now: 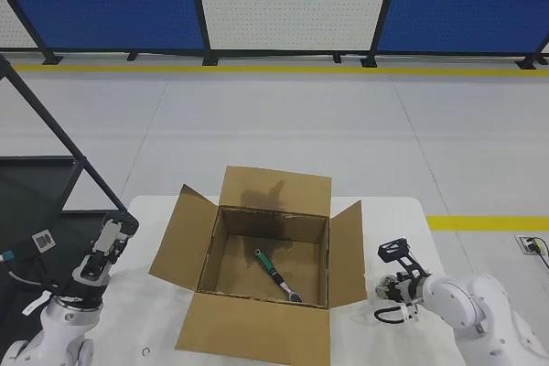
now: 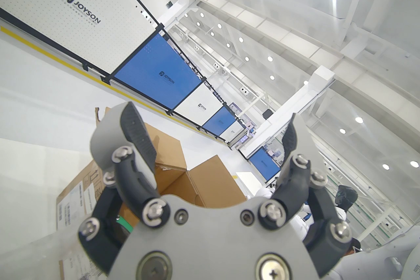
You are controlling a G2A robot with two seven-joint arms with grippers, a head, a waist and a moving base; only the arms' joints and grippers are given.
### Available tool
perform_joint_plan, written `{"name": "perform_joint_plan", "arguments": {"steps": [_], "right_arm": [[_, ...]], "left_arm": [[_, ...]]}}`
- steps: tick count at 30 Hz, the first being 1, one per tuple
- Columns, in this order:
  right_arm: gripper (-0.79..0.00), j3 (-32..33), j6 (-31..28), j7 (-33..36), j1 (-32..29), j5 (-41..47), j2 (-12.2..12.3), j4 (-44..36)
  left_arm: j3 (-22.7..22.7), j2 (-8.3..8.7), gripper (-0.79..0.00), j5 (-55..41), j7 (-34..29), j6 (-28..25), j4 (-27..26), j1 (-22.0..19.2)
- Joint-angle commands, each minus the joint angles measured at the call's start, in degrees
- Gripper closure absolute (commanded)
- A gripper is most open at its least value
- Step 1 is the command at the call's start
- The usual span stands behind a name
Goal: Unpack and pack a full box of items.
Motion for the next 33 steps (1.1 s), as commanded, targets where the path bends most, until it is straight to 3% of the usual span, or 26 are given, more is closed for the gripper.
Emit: {"name": "perform_joint_plan", "arguments": {"steps": [1, 11, 17, 18, 19, 20, 26, 33], "right_arm": [[-0.462, 0.0, 0.1, -0.1, 0.1, 0.1, 0.0, 0.1], [-0.526, 0.4, 0.2, -0.7, 0.6, 0.3, 0.3, -0.1], [-0.594, 5.1, 0.8, -2.3, -1.8, 0.3, 1.1, -8.5], [-0.643, 6.3, 1.0, -2.4, -2.5, 0.0, 1.3, -10.5], [-0.748, 7.4, 1.1, -2.5, -3.2, -0.2, 1.5, -12.8], [-0.785, 8.7, 1.2, -2.7, -3.8, -0.6, 1.7, -15.1], [-0.785, 13.9, -0.5, -3.8, -5.9, 0.5, 2.4, -27.7], [-0.785, 9.1, -0.7, -6.8, -0.8, 0.2, 2.2, -34.2]], "left_arm": [[0.0, 0.00, -0.785, 0.0, 0.0, 0.0, 0.0, 0.0], [0.0, 0.00, -0.785, 0.0, 0.0, 0.0, 0.0, 0.0], [0.0, 0.00, -0.785, 0.0, 0.0, 0.0, 0.0, 0.0], [0.0, 0.00, -0.785, 0.0, 0.0, 0.0, 0.0, 0.0], [0.0, 0.00, -0.785, 0.0, 0.0, 0.0, 0.0, 0.0], [0.0, 0.00, -0.785, 0.0, 0.0, 0.0, 0.0, 0.0], [0.0, 0.00, -0.785, 0.0, 0.0, 0.0, 0.0, 0.0], [0.0, 0.00, -0.785, 0.0, 0.0, 0.0, 0.0, 0.0]]}}
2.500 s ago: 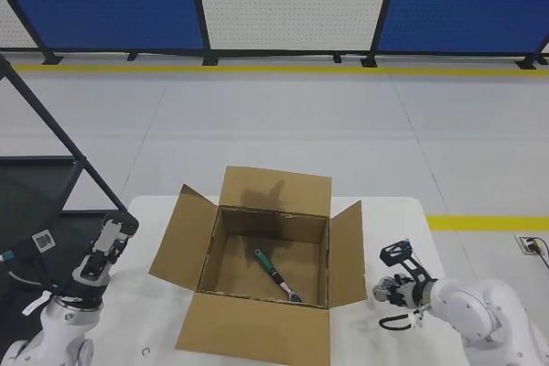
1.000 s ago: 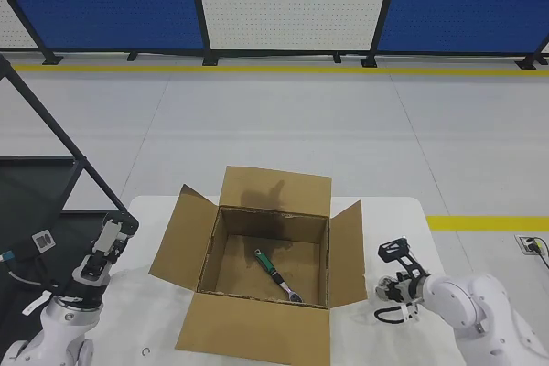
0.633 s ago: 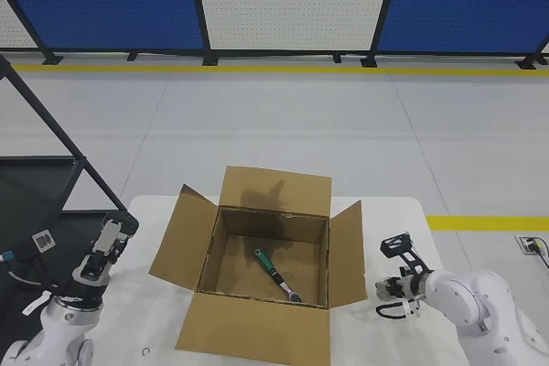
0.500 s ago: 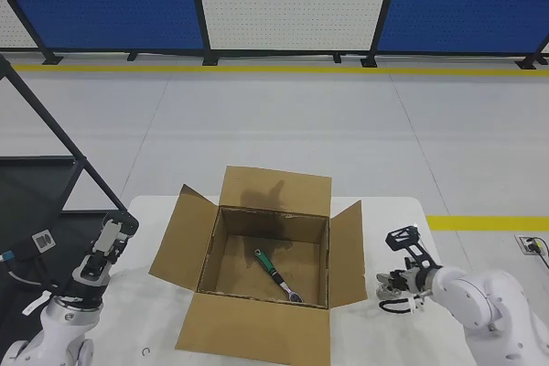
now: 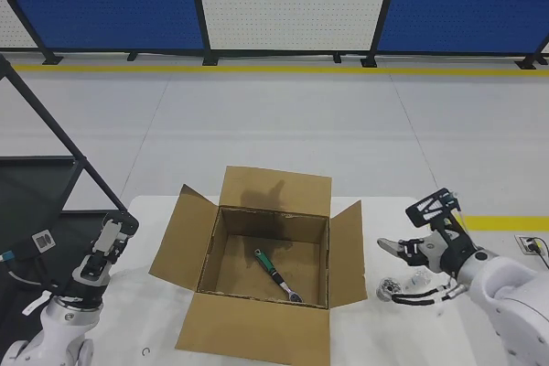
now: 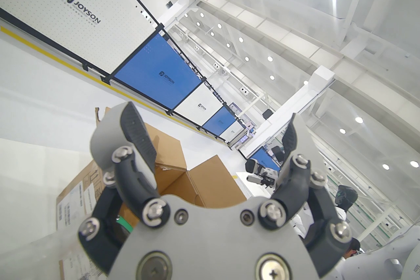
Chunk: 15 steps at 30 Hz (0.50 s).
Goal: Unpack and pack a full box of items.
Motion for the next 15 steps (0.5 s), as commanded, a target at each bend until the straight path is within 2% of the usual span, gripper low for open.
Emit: {"name": "perform_joint_plan", "arguments": {"steps": [1, 7, 15], "right_arm": [[-0.785, -2.8, -0.3, -1.1, 2.5, 1.3, -0.2, -0.6], [-0.785, -14.7, 0.7, -1.0, 12.1, 1.1, -1.5, 2.5], [-0.785, -31.7, 4.1, -1.6, 26.3, 2.0, -5.3, 14.3]], "left_arm": [[0.0, 0.00, -0.785, 0.0, 0.0, 0.0, 0.0, 0.0], [0.0, 0.00, -0.785, 0.0, 0.0, 0.0, 0.0, 0.0], [0.0, 0.00, -0.785, 0.0, 0.0, 0.0, 0.0, 0.0]]}}
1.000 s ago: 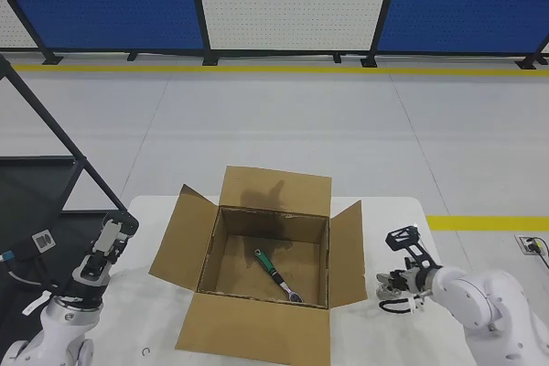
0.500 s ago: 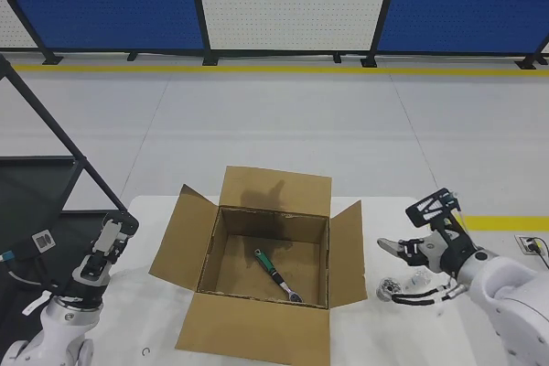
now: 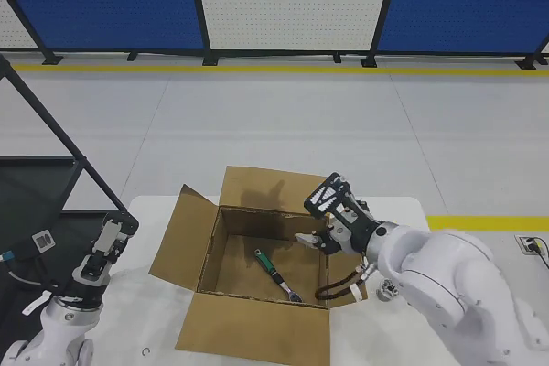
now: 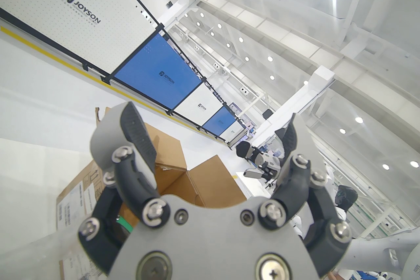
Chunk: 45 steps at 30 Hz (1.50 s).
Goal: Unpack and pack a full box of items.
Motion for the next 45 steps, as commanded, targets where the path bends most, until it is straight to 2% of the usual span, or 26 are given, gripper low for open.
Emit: {"name": "perform_joint_plan", "arguments": {"steps": [1, 5, 9, 12, 25, 28, 33, 45], "right_arm": [[-0.785, -4.0, 0.9, -0.1, 3.7, 1.1, -1.1, 3.7], [-0.785, -10.9, 2.6, -0.1, 9.3, 2.4, -3.6, 10.5], [-0.785, -16.6, 3.5, -0.2, 12.5, 4.8, -6.1, 16.1], [-0.785, -19.7, 1.5, 1.8, 14.2, 6.8, -7.5, 18.7], [-0.785, -19.8, 1.5, 1.6, 13.9, 6.8, -7.5, 18.9], [-0.785, -21.6, 2.3, 1.8, 13.9, 6.7, -8.4, 21.6], [-0.785, -26.4, 6.1, 5.3, 17.2, 6.6, -11.6, 29.0], [-0.785, -35.5, 5.4, 6.2, 22.3, 13.1, -21.3, 48.3]], "left_arm": [[0.0, 0.00, -0.785, 0.0, 0.0, 0.0, 0.0, 0.0], [0.0, 0.00, -0.785, 0.0, 0.0, 0.0, 0.0, 0.0], [0.0, 0.00, -0.785, 0.0, 0.0, 0.0, 0.0, 0.0], [0.0, 0.00, -0.785, 0.0, 0.0, 0.0, 0.0, 0.0], [0.1, 0.00, -0.785, -0.1, -0.2, 0.0, -0.1, 0.1], [-0.3, 0.09, -0.785, -0.6, -1.2, 0.2, -0.3, 0.1], [-2.2, 0.32, -0.785, -2.8, -2.8, -0.4, 0.4, 0.2], [-5.3, 0.72, -0.785, -8.5, -5.5, -1.3, 1.9, 0.0]]}}
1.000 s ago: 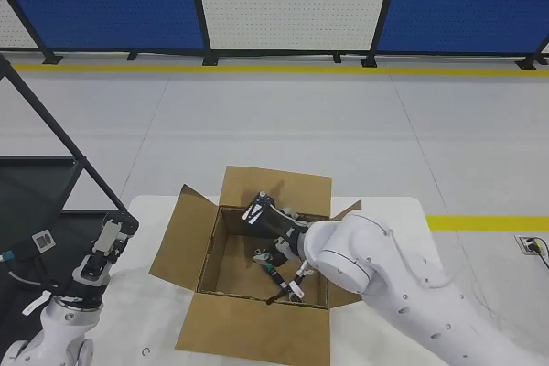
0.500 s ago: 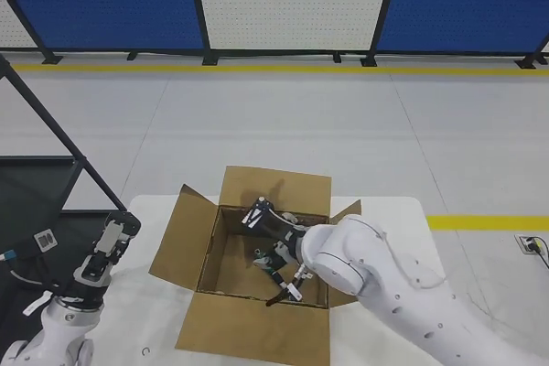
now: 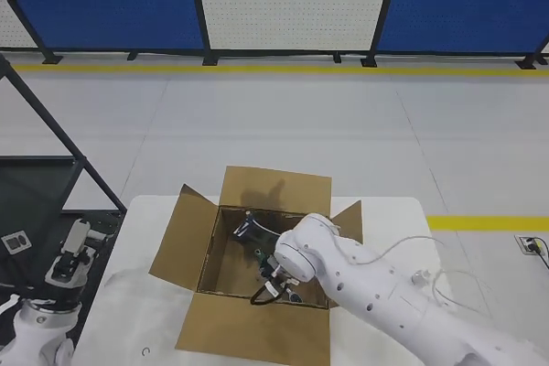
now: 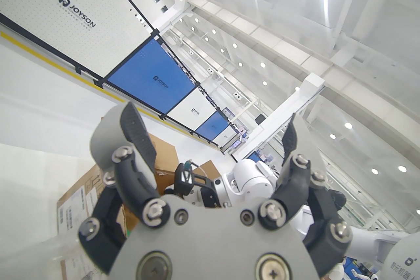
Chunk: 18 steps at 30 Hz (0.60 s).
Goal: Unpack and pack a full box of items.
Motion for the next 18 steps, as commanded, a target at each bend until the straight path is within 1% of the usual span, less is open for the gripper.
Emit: {"name": "perform_joint_plan", "arguments": {"steps": [1, 7, 8, 9, 11, 12, 14, 18], "right_arm": [[-0.785, -1.1, -0.7, -0.4, 0.5, 1.1, -1.8, 3.6], [-0.785, -3.7, -1.3, -1.4, 1.6, 2.3, -6.6, 13.7], [-0.776, -3.9, -1.5, -1.7, 1.7, 2.6, -7.4, 15.2], [-0.686, -4.0, -1.8, -2.0, 1.8, 3.0, -8.0, 16.7], [-0.545, -4.4, -1.9, -2.2, 2.1, 3.0, -9.3, 19.7], [-0.514, -4.5, -2.1, -2.2, 2.3, 3.1, -10.0, 20.9], [-0.388, -4.7, -2.8, -2.5, 2.5, 3.5, -11.2, 23.3], [-0.354, -4.8, -4.0, -2.6, 3.1, 3.9, -13.2, 27.7]], "left_arm": [[-0.2, 0.06, -0.785, -0.8, -0.4, 0.2, 0.4, -0.2], [-0.8, 0.19, -0.785, -1.5, -1.0, 0.3, 1.0, -0.7], [-1.0, 0.20, -0.785, -1.6, -1.0, 0.3, 1.2, -0.8], [-1.1, 0.22, -0.785, -1.7, -1.0, 0.3, 1.2, -0.8], [-1.2, 0.25, -0.785, -1.9, -1.1, 0.3, 1.4, -0.8], [-1.3, 0.26, -0.785, -2.0, -1.2, 0.2, 1.5, -0.8], [-1.4, 0.29, -0.785, -2.0, -1.2, 0.3, 1.7, -0.8], [-1.4, 0.32, -0.785, -2.2, -1.2, 0.4, 2.0, -1.1]]}}
